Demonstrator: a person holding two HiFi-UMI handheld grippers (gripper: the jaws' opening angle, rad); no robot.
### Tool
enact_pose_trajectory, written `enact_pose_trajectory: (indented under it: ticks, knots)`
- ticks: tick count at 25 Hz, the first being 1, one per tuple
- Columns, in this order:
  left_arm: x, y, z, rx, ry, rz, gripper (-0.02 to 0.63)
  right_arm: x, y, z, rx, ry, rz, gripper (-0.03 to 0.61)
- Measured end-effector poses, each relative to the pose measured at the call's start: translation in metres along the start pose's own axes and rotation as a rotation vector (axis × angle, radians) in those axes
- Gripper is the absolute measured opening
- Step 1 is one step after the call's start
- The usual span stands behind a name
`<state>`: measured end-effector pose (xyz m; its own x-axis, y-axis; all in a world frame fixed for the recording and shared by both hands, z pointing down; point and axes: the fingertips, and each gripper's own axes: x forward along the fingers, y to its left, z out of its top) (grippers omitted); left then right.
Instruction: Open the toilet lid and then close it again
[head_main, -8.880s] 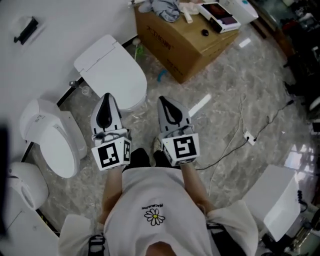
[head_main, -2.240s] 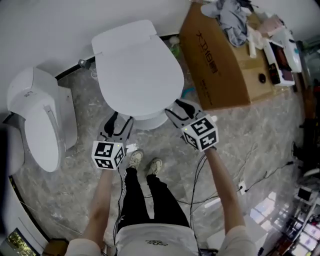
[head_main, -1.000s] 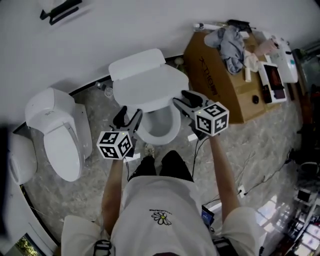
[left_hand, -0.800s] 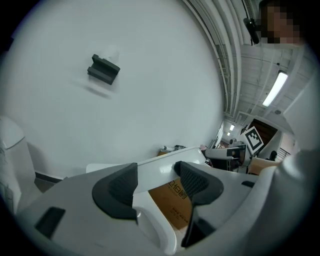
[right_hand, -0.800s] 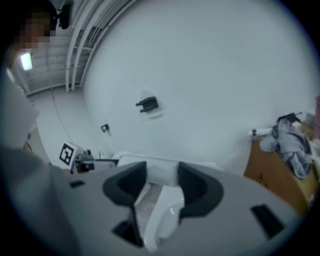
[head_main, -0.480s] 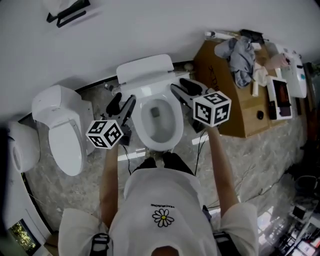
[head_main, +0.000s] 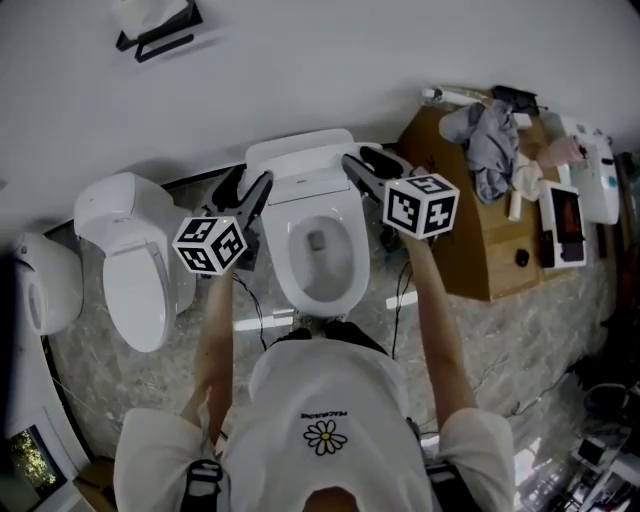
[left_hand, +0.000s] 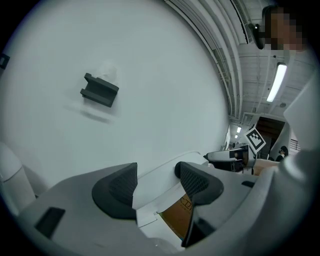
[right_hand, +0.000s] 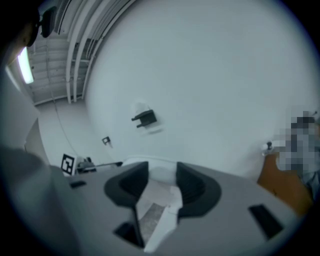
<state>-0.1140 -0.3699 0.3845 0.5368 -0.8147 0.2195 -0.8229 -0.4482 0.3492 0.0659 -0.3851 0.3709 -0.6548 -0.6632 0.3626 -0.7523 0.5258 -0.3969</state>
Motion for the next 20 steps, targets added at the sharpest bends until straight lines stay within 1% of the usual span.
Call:
enact_pose_trajectory:
  ticks: [6, 11, 20]
  knots:
    - [0.017, 0.014, 0.020, 0.035, -0.012, 0.029, 0.281, 0.020, -0.010, 0.021, 0.022, 0.009, -0.008, 0.198]
    - [0.032, 0.028, 0.035, 0.074, -0.006, 0.053, 0.281, 0.037, -0.016, 0.037, 0.042, 0.011, -0.004, 0.198]
    - [0.060, 0.052, 0.059, 0.110, -0.013, 0.088, 0.281, 0.069, -0.031, 0.064, 0.063, 0.005, -0.006, 0.198]
